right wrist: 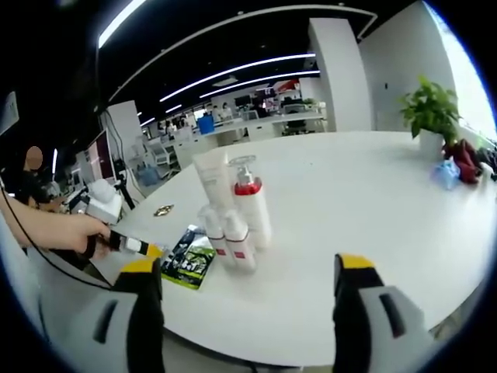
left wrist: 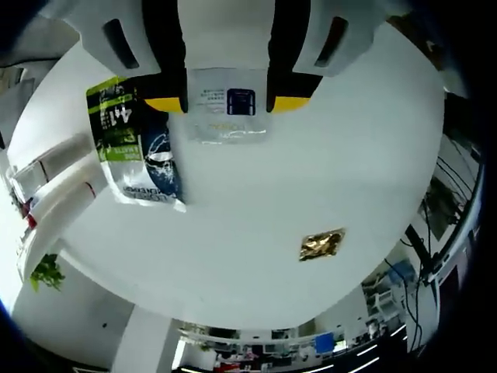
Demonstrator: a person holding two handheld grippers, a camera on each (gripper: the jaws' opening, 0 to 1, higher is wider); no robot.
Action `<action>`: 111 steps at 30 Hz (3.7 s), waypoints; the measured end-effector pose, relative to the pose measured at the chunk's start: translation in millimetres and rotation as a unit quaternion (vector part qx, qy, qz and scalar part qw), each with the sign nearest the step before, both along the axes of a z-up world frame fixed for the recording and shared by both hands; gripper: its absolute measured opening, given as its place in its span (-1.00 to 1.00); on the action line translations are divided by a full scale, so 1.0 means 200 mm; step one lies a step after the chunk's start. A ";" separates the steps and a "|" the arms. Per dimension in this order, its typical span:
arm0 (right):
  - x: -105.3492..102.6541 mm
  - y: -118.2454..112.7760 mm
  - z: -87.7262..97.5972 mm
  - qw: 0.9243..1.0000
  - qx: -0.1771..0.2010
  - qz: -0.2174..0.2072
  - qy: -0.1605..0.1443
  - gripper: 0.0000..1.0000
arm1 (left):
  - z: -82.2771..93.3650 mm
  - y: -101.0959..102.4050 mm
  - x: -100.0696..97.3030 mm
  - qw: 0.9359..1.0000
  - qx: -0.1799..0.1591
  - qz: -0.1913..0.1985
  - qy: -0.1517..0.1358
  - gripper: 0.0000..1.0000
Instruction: Arrange the skincare products in the storage area until every visible bottle or jar stands upright without overlapping.
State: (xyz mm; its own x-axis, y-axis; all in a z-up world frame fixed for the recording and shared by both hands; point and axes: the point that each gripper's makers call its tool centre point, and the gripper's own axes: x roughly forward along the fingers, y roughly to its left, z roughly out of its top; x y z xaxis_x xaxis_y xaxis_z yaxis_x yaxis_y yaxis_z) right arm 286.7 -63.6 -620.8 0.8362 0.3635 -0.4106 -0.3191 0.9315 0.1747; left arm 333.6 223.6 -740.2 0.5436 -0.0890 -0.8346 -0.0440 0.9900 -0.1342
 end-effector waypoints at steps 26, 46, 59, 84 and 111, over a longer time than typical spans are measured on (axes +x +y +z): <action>0.00 0.00 0.01 1.000 -0.006 -0.001 -0.008 0.84 | 0.02 0.01 -0.03 1.000 -0.029 0.009 -0.003 0.10; -0.02 0.03 -0.02 1.000 -0.018 0.016 0.006 0.84 | 0.16 0.12 -0.18 0.995 -0.032 -0.064 -0.064 0.34; -0.03 0.04 -0.04 0.999 -0.024 0.020 0.013 0.85 | 0.29 0.18 -0.21 0.985 -0.053 -0.081 -0.142 0.67; -0.04 0.05 -0.06 0.999 -0.031 0.030 0.026 0.85 | 0.56 0.21 -0.24 0.957 -0.046 -0.143 -0.248 0.90; -0.04 0.07 -0.10 0.997 -0.039 0.045 0.044 0.85 | 0.50 0.24 -0.23 0.966 -0.043 -0.121 -0.224 0.89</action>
